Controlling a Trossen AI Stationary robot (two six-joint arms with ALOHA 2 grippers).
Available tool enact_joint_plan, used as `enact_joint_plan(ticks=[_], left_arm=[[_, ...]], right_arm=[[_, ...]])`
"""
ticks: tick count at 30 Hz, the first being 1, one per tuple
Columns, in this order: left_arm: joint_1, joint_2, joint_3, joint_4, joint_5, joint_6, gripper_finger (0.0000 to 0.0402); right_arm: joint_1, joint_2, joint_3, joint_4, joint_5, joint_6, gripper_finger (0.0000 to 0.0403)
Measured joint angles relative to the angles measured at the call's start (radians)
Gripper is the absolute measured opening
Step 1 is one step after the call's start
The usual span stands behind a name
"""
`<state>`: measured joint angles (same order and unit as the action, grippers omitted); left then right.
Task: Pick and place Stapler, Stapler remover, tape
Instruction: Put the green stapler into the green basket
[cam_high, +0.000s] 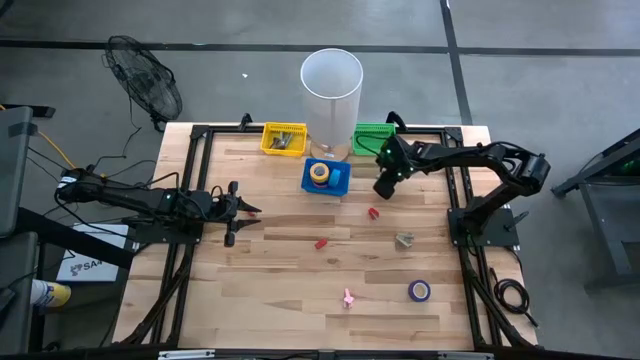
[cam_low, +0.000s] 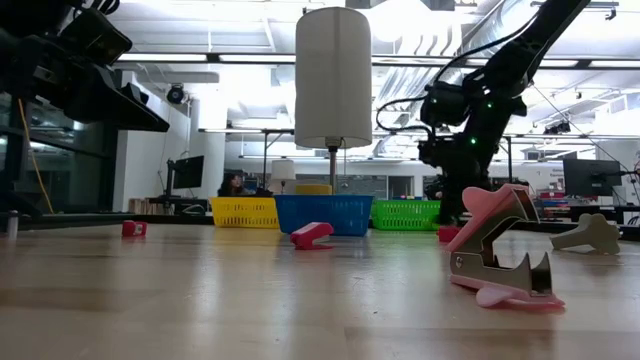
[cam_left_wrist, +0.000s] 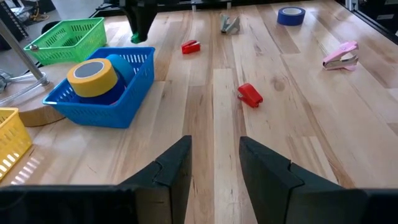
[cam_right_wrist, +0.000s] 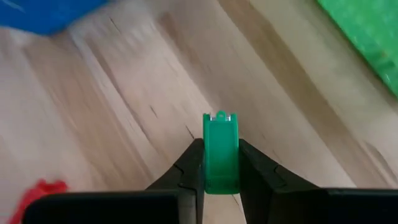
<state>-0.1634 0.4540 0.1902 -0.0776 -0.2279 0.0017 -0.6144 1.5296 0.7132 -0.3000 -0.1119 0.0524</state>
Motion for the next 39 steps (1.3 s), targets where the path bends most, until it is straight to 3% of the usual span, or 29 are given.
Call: enact_joint_plan(ticks=[10, 26, 39], left_arm=[[0.000, 0.000, 0.000, 0.000, 0.000, 0.000, 0.0131], [0.000, 0.000, 0.000, 0.001, 0.000, 0.000, 0.0131], [0.000, 0.000, 0.000, 0.002, 0.000, 0.000, 0.0131]], right_arm=[[-0.003, -0.088, 0.000, 0.138, -0.019, 0.004, 0.0056], [-0.034, -0.129, 0.000, 0.320, 0.304, 0.137, 0.0057], [-0.047, -0.099, 0.000, 0.408, 0.398, 0.252, 0.0057]])
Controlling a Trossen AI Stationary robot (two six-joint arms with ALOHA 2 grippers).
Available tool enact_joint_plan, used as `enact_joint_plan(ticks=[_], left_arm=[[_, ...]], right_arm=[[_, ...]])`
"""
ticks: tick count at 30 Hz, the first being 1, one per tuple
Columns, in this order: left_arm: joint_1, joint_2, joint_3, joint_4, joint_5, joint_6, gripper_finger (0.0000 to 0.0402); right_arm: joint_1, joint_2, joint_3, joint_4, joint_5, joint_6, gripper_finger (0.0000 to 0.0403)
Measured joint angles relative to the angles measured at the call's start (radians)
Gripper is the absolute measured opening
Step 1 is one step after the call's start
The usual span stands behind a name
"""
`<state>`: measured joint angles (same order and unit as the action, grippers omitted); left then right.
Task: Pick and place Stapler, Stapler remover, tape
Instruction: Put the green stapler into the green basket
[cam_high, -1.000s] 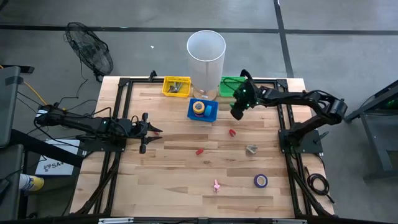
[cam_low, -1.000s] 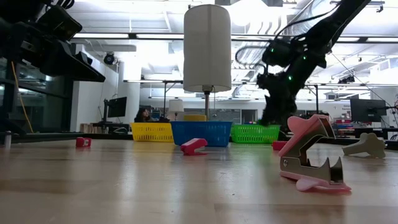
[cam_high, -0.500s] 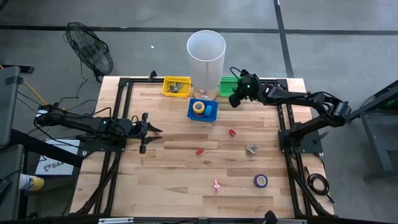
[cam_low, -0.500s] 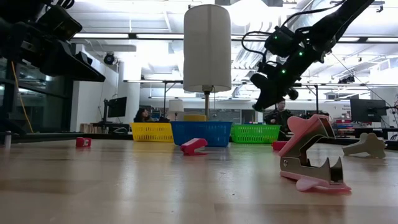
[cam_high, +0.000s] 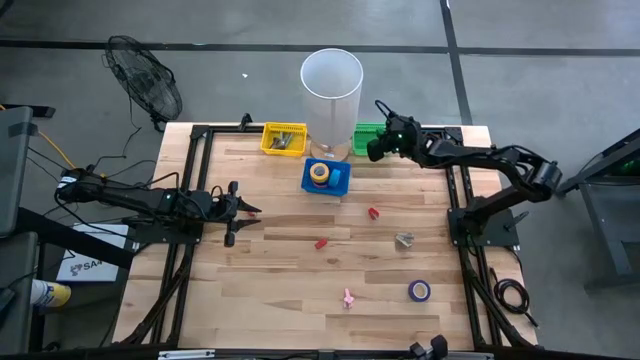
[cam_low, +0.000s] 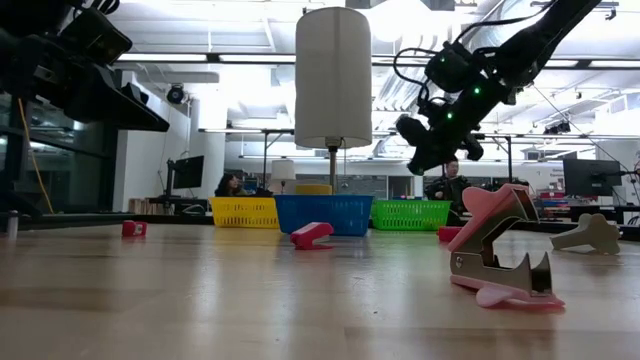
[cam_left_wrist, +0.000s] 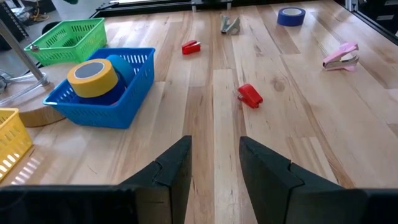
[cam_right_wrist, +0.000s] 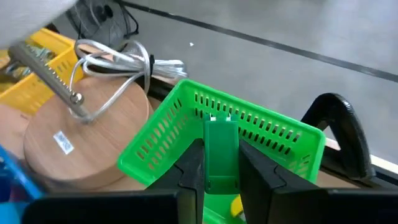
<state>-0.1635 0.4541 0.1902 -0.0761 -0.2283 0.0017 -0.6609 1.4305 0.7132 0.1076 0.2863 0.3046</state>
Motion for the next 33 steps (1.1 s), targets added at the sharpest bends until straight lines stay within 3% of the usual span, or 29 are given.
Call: enact_joint_plan(ticks=[11, 21, 33], left_arm=[[0.000, 0.000, 0.000, 0.000, 0.001, -0.005, 0.0131], [0.000, 0.000, 0.000, -0.001, 0.002, -0.005, 0.0131], [0.000, 0.000, 0.000, -0.001, 0.003, -0.005, 0.0131]], right_arm=[[-0.037, 0.108, 0.000, 0.062, 0.018, 0.036, 0.0057], [-0.067, 0.174, 0.000, 0.064, -0.031, 0.036, 0.0059], [-0.072, 0.178, 0.000, 0.061, -0.058, 0.033, 0.0112]])
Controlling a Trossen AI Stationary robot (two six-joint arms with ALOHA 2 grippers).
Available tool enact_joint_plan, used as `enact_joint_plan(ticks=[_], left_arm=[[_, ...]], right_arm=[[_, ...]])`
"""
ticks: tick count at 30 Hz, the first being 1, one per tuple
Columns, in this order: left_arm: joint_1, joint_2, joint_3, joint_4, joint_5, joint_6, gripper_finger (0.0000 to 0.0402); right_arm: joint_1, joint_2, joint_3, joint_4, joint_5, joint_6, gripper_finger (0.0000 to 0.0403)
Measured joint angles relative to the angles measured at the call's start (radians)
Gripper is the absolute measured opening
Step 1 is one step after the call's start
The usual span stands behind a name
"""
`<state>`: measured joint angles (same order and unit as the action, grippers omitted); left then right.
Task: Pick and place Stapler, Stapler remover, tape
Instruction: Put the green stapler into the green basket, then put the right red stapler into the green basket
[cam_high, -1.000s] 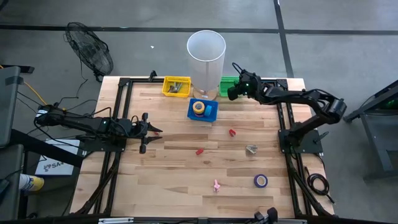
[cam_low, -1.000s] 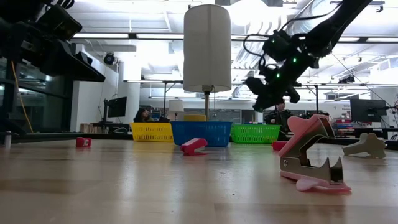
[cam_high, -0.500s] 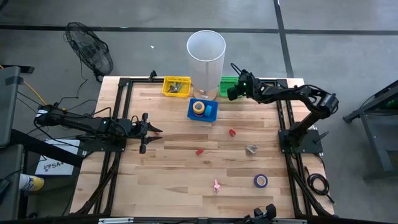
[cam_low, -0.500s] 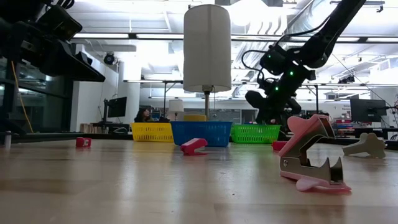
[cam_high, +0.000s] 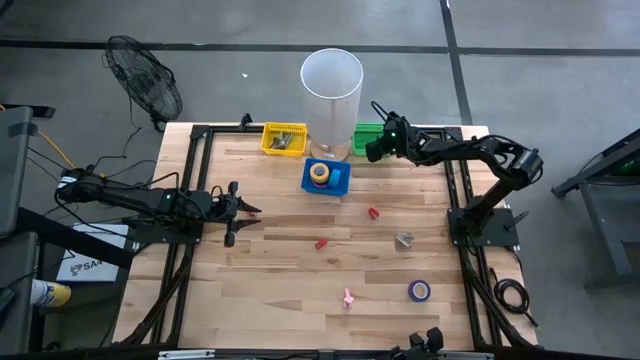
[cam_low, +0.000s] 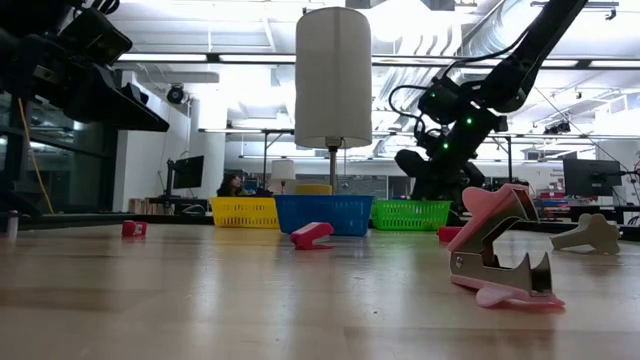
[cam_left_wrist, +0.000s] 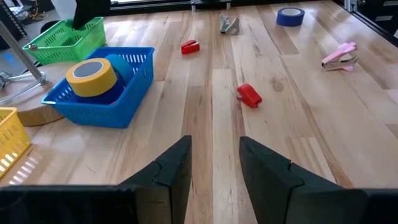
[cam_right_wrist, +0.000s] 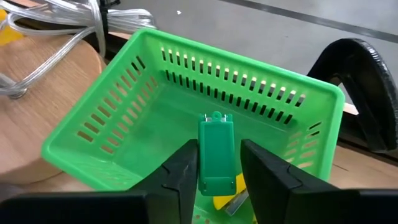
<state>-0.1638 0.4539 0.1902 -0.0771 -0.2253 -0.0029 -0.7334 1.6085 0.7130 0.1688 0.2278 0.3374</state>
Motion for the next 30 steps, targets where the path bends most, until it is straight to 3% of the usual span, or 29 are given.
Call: enact_joint_plan(ticks=[23, 30], left_arm=[[0.000, 0.000, 0.000, 0.000, 0.000, -0.002, 0.0131], [0.000, 0.000, 0.000, 0.000, 0.000, -0.002, 0.0131]], right_arm=[[0.000, -0.008, 0.000, -0.009, -0.001, -0.003, 0.0187], [0.000, -0.059, 0.000, -0.033, -0.087, -0.005, 0.0189]])
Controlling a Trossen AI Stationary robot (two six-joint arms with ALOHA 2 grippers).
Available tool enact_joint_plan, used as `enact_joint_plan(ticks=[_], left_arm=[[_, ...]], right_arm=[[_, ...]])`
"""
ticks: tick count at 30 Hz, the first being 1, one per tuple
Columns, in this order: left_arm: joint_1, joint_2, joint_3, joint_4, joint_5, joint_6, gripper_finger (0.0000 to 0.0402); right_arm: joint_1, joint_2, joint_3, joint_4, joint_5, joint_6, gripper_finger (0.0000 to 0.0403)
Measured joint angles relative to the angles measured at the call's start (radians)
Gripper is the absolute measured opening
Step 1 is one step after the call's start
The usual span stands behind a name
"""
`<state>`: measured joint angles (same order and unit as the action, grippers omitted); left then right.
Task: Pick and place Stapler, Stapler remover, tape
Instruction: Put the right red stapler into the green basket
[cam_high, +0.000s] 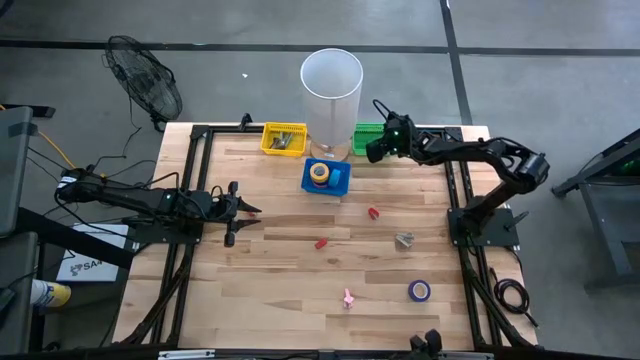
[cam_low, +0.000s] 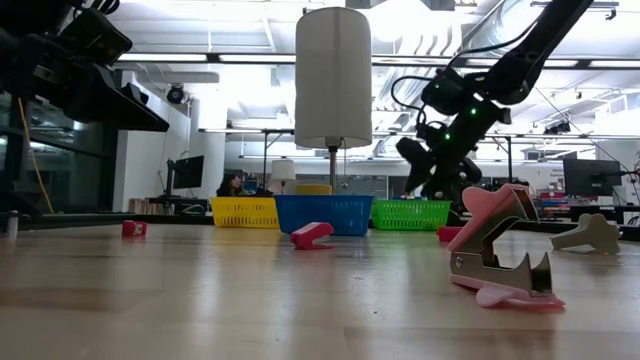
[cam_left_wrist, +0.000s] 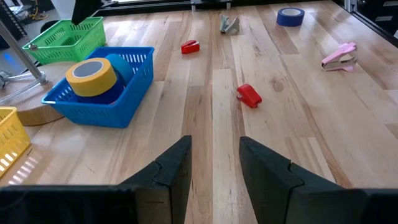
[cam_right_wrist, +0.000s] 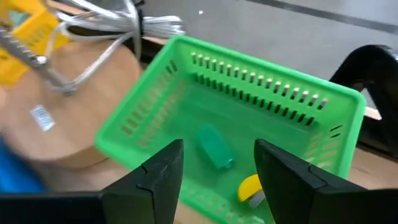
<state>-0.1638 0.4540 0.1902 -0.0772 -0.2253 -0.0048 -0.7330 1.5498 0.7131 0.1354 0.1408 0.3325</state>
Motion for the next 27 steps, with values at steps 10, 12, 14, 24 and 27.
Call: enact_joint_plan(ticks=[10, 12, 14, 24, 27], left_arm=[[0.000, 0.000, 0.000, 0.000, 0.000, 0.000, 0.0131], [0.000, 0.000, 0.000, -0.001, 0.000, 0.000, 0.0131], [0.000, 0.000, 0.000, -0.001, 0.000, 0.000, 0.0131], [0.000, 0.000, 0.000, -0.001, 0.002, -0.001, 0.0131], [0.000, 0.000, 0.000, -0.001, 0.006, -0.001, 0.0131]], right_arm=[[0.024, -0.104, 0.000, -0.201, -0.044, -0.043, 0.0189], [0.043, -0.124, 0.000, -0.245, -0.041, -0.045, 0.0189], [0.065, -0.144, 0.000, -0.284, -0.041, -0.045, 0.0190], [0.236, -0.188, -0.005, -0.376, 0.065, -0.021, 0.0190], [0.287, -0.188, -0.024, -0.389, 0.097, -0.012, 0.0190]])
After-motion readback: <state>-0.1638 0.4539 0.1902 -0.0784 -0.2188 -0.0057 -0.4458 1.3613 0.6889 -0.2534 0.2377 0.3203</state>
